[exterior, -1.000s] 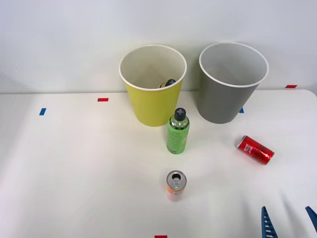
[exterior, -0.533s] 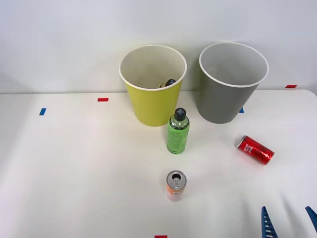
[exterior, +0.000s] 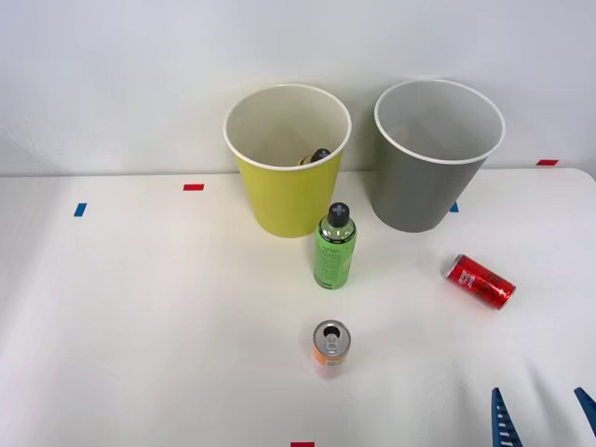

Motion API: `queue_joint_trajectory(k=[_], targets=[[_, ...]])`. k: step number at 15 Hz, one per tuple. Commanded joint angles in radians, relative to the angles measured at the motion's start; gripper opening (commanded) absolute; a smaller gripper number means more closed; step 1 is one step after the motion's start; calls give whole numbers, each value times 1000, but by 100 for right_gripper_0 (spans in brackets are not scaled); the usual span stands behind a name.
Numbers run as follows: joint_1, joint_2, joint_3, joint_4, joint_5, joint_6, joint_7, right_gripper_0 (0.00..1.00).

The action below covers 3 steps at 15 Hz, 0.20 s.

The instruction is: Put cans in the gray bin, plastic bottles in the light green bin

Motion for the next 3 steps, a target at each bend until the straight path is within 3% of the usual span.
queue_joint_trajectory(k=[1, 3], targets=[[0, 0, 0, 0, 0, 0, 0, 100], [0, 0, 0, 0, 0, 0, 0, 100]])
